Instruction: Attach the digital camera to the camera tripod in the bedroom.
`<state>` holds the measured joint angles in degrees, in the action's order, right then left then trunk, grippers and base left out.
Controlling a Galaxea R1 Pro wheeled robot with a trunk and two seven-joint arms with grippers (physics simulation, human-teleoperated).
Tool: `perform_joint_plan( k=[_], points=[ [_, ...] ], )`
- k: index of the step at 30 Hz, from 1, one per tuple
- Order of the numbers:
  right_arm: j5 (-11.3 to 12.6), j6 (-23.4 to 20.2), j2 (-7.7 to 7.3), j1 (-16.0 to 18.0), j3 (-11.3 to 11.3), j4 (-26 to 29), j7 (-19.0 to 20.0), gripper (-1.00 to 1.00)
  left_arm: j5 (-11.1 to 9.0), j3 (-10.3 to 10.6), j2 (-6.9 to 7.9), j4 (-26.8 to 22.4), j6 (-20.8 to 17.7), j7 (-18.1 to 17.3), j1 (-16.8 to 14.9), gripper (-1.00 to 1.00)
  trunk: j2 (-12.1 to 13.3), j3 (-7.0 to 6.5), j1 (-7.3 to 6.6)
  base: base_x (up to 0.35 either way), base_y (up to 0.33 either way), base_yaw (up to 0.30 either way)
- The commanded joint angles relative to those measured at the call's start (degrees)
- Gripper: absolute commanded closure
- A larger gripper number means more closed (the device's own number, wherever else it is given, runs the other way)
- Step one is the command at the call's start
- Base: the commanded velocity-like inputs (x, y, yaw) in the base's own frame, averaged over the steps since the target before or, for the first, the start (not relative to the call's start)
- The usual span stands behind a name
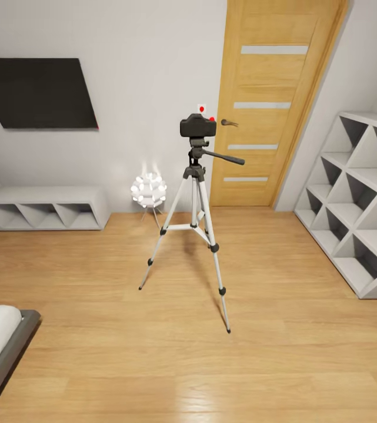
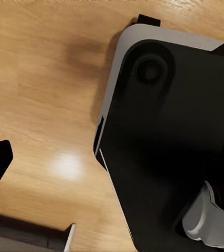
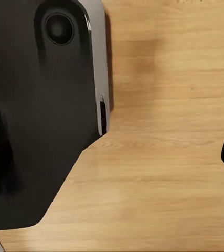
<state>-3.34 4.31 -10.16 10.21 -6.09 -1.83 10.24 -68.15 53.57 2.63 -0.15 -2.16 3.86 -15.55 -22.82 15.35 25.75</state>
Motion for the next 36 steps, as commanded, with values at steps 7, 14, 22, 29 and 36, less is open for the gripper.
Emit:
perform_joint_plan(
  k=[7,14,22,29,36],
  points=[
    [0.7,0.3,-0.05,0.1,-0.4,-0.2,0.2,-1.0,-0.4,0.5,0.0,0.0,-0.5,0.2,0.1,-1.0,-0.1,-0.56,0.03,0.0,0.0,0.0],
    [0.8,0.3,-0.05,0.1,-0.4,-0.2,0.2,-1.0,-0.5,0.4,0.17,0.0,-0.5,0.3,0.1,-1.0,-0.1,-1.2,0.03,0.0,0.0,0.0],
    [0.9,0.3,-0.07,0.1,-0.4,-0.2,0.2,-1.0,-0.4,0.5,0.2,-0.3,-0.1,0.4,0.1,-1.0,-0.1,-1.94,0.03,0.0,0.0,0.0],
    [0.9,0.3,-0.04,0.1,-0.4,-0.2,0.2,-1.0,-0.5,0.3,0.17,-0.4,0.0,0.4,0.1,-1.0,-0.1,-2.58,0.03,0.0,0.0,0.0],
    [0.9,0.3,-0.03,0.1,-0.4,-0.2,0.2,-1.0,-0.3,0.2,0.25,-0.3,0.0,0.4,0.1,-1.0,-0.1,-3.23,0.03,0.0,0.0,0.0]
  ],
)
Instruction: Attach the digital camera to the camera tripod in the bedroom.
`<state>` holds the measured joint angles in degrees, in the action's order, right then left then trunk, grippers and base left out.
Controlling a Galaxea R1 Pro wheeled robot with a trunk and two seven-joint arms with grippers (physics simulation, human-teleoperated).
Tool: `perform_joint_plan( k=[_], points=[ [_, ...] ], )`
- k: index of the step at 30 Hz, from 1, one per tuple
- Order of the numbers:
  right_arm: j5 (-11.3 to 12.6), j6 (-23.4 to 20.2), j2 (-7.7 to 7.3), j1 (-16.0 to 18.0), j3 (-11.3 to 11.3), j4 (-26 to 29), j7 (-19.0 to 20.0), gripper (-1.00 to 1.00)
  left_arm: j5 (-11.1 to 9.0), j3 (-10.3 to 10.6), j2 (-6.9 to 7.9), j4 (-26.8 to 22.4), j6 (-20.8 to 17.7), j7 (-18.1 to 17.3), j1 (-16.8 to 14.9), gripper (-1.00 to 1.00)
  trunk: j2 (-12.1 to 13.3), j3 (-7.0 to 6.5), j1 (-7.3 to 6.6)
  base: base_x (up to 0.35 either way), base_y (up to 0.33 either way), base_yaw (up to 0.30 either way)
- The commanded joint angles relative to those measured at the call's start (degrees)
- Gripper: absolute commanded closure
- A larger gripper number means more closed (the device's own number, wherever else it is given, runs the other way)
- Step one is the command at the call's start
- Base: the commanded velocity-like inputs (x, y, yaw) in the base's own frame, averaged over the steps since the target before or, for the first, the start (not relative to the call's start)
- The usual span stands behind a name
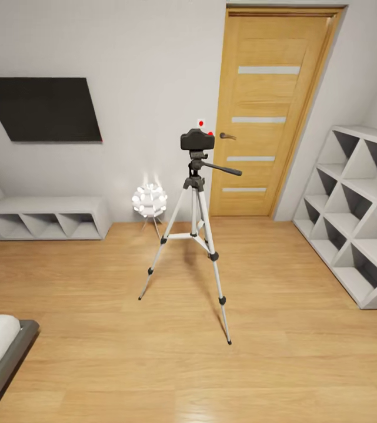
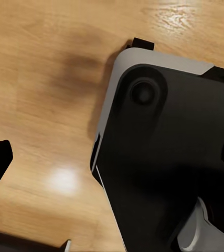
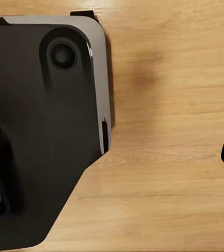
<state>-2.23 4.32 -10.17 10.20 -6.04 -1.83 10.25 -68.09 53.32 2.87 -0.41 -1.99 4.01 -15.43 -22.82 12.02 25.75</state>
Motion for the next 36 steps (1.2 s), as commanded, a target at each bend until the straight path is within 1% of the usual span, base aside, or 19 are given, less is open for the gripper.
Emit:
perform_joint_plan(
  k=[1,24,36],
  points=[
    [-0.2,0.3,-0.03,0.1,-0.5,-0.2,0.2,-1.0,-0.4,0.5,0.01,0.0,-0.2,0.2,0.0,-1.0,-0.1,0.01,0.03,0.0,0.0,0.0],
    [-0.2,0.6,-0.03,-0.8,-0.5,-0.2,0.0,-1.0,-0.3,0.5,-0.04,-0.1,-0.2,0.2,0.0,-1.0,-0.1,-2.11,0.03,0.0,0.0,0.0],
    [-0.3,0.6,0.38,-1.0,-0.5,-0.2,-1.0,-1.0,-0.3,0.6,-0.02,-0.1,-0.2,0.2,0.0,-1.0,-0.1,-3.22,0.03,0.0,0.0,0.0]
  ],
)
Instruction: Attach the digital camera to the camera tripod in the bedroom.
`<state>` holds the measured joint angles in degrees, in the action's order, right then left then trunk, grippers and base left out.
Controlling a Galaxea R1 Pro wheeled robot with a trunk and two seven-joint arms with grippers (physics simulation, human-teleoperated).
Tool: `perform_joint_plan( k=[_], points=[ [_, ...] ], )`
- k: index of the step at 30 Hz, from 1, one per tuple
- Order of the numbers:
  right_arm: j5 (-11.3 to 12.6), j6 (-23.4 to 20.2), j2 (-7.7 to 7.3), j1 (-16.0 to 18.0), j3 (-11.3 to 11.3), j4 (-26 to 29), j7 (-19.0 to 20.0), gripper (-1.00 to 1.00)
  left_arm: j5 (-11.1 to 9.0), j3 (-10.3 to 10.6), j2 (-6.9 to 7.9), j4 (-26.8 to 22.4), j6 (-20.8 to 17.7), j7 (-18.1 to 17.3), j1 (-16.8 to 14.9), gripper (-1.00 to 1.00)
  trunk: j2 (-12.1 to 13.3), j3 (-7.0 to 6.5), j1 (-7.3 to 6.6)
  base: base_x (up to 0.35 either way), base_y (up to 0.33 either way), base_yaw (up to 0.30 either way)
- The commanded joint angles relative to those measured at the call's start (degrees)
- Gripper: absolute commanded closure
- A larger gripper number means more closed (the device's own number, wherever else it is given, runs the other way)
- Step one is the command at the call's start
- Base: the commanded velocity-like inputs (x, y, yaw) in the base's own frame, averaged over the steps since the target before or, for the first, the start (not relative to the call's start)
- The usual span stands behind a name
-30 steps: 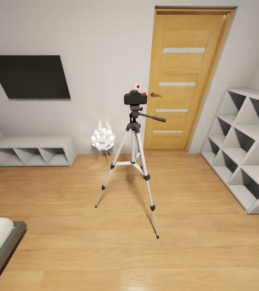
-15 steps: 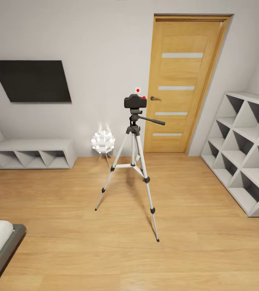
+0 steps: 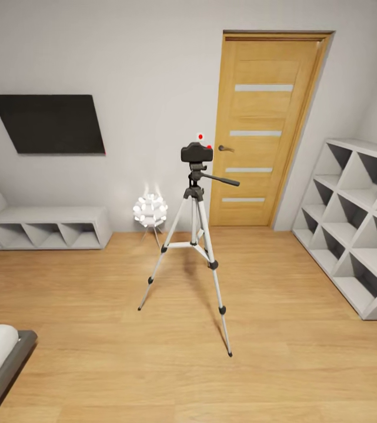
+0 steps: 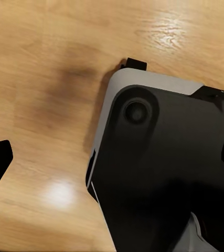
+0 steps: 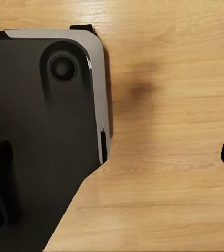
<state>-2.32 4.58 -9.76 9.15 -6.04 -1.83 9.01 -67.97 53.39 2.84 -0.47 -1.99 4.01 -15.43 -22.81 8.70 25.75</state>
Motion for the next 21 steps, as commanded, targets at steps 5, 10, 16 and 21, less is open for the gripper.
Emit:
perform_joint_plan(
  k=[5,10,16,21],
  points=[
    [-0.3,0.3,0.0,0.1,-0.5,-0.2,0.1,-1.0,-0.4,0.5,-0.02,-0.1,-0.2,0.2,0.0,-1.0,-0.1,-0.35,0.03,0.0,0.0,0.0],
    [-0.4,0.3,0.0,0.1,-0.5,-0.2,0.1,-1.0,-0.4,0.5,-0.02,-0.1,-0.2,0.2,0.0,-1.0,-0.1,-0.81,0.03,0.0,0.0,0.0],
    [-0.4,0.3,0.0,0.1,-0.5,-0.2,0.0,-1.0,-0.4,0.4,-0.02,-0.1,-0.2,0.2,0.0,-1.0,-0.1,-1.37,0.03,0.0,0.0,0.0],
    [-0.4,0.3,0.0,0.1,-0.5,-0.2,0.0,-1.0,-0.4,0.5,-0.03,-0.1,-0.2,0.2,0.0,-1.0,-0.1,-1.83,0.03,0.0,0.0,0.0]
  ],
)
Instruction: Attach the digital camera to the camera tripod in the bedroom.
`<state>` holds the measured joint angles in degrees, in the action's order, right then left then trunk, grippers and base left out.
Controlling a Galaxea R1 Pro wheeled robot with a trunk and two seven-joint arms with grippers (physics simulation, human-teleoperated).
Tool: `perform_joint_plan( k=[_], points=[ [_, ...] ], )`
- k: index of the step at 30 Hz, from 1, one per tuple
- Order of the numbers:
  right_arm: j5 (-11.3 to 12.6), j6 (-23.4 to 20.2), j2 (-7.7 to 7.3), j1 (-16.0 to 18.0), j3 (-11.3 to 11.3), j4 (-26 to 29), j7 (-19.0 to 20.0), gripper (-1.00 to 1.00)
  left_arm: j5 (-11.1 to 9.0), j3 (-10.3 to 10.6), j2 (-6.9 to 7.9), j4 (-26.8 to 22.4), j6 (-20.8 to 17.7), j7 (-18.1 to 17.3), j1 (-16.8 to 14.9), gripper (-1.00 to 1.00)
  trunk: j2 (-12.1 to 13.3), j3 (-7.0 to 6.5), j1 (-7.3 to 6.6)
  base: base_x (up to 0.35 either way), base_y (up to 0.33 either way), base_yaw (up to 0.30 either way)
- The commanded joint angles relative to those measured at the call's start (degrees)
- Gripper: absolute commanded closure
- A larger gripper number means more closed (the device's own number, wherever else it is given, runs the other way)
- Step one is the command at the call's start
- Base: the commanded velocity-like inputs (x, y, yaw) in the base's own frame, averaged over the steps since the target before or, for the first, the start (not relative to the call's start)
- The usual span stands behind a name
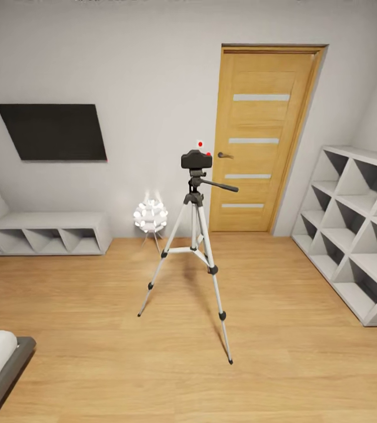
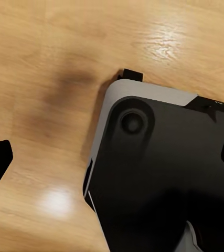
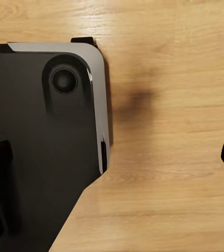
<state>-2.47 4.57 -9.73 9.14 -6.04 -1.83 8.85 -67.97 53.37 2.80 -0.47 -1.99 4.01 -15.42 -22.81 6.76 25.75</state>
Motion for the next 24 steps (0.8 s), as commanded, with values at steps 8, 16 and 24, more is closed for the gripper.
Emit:
perform_joint_plan(
  k=[8,16,24],
  points=[
    [-0.3,0.3,0.09,0.1,-0.5,-0.2,0.2,-1.0,-0.4,0.5,0.03,-0.1,-0.2,0.2,0.0,-1.0,-0.1,-0.62,0.03,0.0,0.0,0.0],
    [-0.3,0.4,0.15,0.1,-0.5,-0.2,0.2,-1.0,-0.4,0.5,0.01,-0.1,-0.2,0.2,0.0,-1.0,-0.1,-1.36,0.03,0.0,0.0,0.0],
    [-0.3,0.4,0.19,0.1,-0.5,-0.2,0.2,-1.0,-0.4,0.5,0.01,-0.1,-0.2,0.2,0.0,-1.0,-0.1,-2.1,0.03,0.0,0.0,0.0]
  ],
)
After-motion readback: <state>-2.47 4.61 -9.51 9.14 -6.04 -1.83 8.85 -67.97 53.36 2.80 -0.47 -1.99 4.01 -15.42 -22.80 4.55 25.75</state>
